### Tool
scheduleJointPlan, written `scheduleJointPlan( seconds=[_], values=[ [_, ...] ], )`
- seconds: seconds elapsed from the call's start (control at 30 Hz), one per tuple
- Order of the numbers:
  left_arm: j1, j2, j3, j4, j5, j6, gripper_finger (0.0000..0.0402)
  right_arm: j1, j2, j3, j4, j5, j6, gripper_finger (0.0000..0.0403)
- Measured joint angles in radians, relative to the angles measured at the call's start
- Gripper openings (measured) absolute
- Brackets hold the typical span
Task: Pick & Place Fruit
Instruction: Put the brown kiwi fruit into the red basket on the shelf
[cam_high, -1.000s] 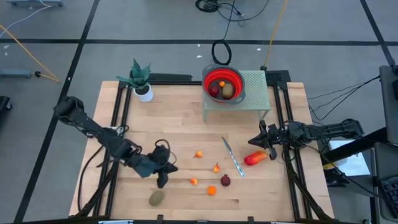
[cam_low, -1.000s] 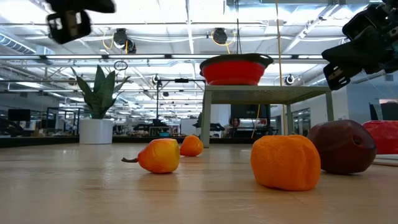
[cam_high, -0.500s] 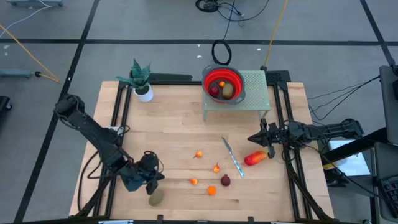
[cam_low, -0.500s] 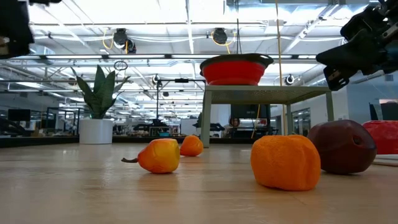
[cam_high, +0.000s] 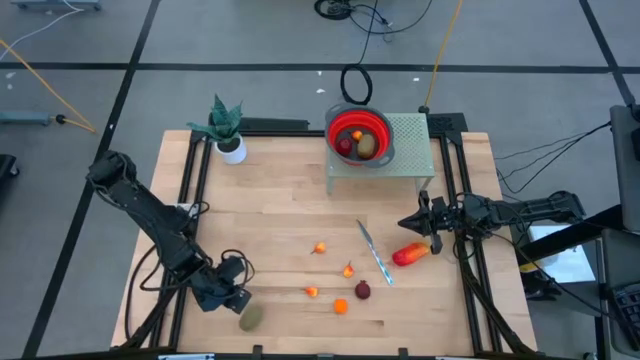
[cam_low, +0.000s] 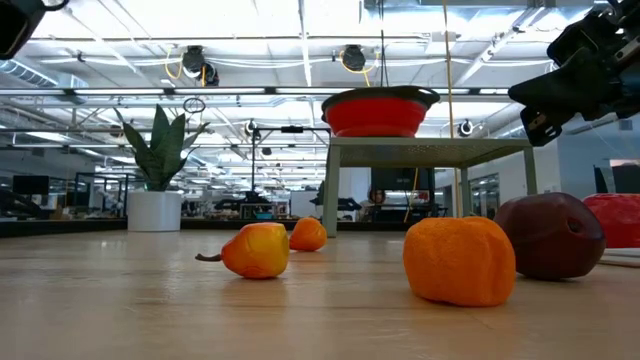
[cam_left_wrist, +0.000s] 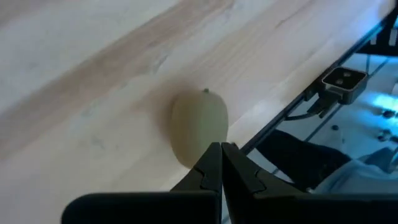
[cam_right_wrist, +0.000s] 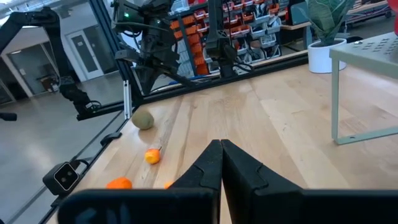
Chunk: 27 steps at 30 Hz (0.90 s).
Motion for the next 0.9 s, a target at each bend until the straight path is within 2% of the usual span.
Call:
scheduleJointPlan(
  seconds=[0.3,0.53,0.9],
  values=[
    [0.001,0.001,0.042,-0.062,-0.023,-0.098,0.0001,0.0,0.0,0.0,0.0,0.0,0.0,0.0],
    [0.01,0.008,0.165,-0.238,-0.051,-0.101,0.0,0.0,0.0,0.0,0.0,0.0,0.0,0.0],
    [0.069,0.108,0.271,-0.314,-0.015,-0.082,0.0,0.0,0.0,0.0,-0.001,0.0,-0.001,0.0]
  ],
)
